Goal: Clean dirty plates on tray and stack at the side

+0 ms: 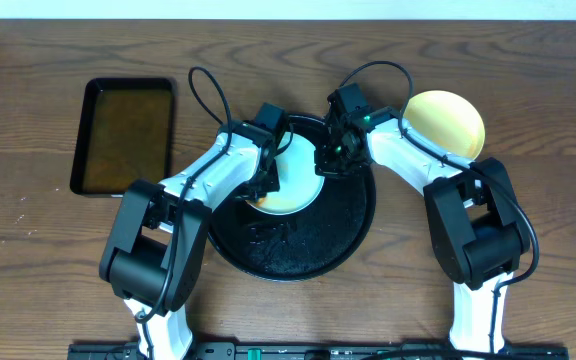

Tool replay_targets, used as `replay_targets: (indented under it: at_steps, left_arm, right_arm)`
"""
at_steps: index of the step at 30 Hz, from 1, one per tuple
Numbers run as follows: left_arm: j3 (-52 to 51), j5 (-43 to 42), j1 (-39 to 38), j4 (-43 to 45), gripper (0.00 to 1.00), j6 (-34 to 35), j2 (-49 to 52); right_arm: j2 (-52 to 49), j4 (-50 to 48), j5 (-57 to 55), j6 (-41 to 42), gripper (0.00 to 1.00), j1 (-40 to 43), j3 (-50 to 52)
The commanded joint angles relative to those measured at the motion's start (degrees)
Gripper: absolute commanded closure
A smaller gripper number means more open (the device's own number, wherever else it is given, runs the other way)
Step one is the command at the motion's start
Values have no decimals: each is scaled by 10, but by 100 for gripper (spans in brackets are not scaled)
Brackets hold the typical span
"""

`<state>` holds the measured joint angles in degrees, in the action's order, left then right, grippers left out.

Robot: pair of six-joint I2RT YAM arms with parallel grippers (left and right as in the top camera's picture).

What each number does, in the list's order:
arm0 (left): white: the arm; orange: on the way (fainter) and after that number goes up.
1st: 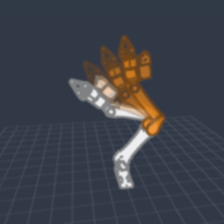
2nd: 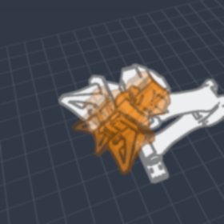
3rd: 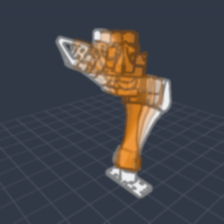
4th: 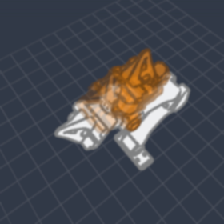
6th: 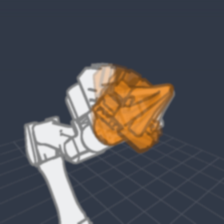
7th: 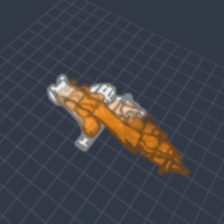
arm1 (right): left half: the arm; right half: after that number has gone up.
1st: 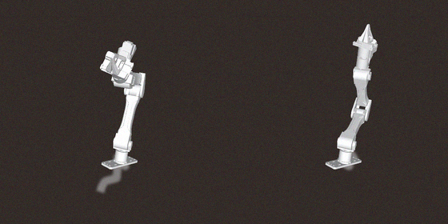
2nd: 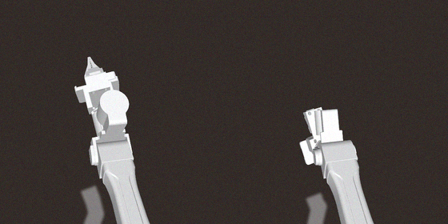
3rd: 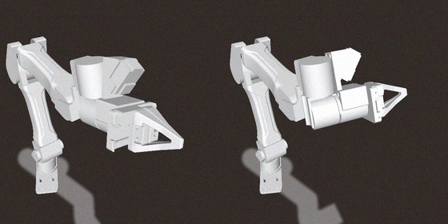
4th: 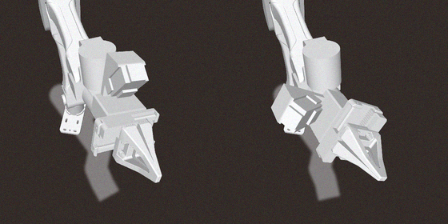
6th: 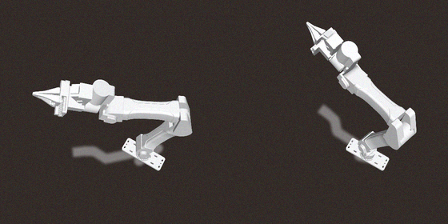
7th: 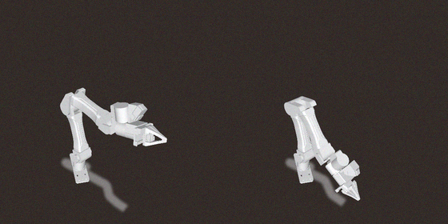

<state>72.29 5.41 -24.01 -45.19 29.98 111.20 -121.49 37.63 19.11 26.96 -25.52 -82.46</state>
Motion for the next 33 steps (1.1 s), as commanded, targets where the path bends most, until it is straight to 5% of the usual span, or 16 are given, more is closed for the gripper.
replay_targets:
  at_steps: [1,8,14,33]
  left_arm:
    - [13,170,12,-12,93,-8,-19]
    - [22,195,17,-4,93,3,-126]
    - [22,106,48,-4,92,-17,-219]
    - [18,-112,338,16,93,-44,-225]
  right_arm:
    - [-29,12,-71,4,99,6,17]
    - [-29,12,-73,4,99,6,17]
    - [-15,30,-76,-9,99,6,4]
    - [176,152,-372,-74,99,-85,-48]
